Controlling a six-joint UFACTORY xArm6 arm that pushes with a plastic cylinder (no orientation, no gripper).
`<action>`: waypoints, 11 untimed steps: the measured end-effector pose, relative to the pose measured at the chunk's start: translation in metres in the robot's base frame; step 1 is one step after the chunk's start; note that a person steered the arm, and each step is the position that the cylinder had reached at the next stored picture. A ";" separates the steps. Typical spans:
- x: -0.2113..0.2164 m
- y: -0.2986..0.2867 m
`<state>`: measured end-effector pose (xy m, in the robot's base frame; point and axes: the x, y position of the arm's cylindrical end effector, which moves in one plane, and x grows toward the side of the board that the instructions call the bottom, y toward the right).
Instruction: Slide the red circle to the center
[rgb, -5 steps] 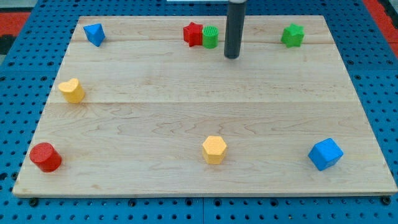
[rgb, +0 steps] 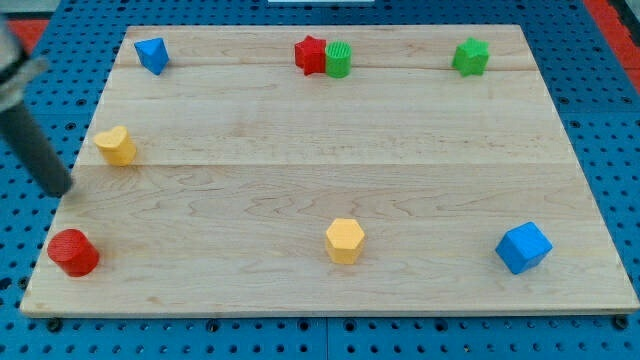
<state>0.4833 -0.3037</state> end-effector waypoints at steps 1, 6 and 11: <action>0.000 0.000; 0.055 -0.001; 0.048 0.090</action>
<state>0.5309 -0.2140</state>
